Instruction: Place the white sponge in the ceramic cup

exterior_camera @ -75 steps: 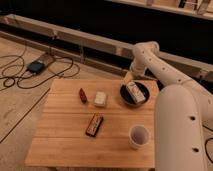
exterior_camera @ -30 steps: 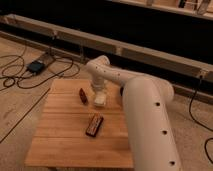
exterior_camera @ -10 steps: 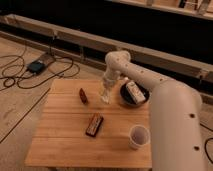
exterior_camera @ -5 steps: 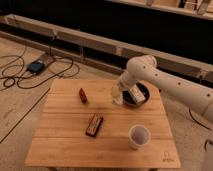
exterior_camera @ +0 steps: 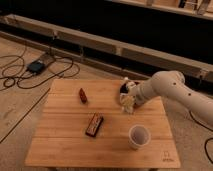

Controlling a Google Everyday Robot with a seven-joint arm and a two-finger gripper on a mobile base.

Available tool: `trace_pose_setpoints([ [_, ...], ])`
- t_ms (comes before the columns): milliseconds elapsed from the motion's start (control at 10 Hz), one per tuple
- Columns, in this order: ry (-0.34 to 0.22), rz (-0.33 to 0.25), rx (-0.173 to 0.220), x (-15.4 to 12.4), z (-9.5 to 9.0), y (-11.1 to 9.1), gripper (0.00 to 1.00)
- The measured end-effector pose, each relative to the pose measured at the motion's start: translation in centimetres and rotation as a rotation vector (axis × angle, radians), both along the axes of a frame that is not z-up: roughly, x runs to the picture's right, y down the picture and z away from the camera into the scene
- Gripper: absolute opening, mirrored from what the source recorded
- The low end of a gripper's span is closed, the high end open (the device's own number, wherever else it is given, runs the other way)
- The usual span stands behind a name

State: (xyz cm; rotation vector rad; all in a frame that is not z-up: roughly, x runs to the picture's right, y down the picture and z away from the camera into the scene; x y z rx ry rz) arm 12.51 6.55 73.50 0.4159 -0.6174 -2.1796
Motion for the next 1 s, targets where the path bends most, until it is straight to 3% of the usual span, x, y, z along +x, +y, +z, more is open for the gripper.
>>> trace_pose_setpoints([
  [400,-0.056,-0.020,0.024,3.6,-3.0,2.2,0.00],
  [1000,-0.157,-0.106,0.016,4.1,-6.3,5.9,0.00],
])
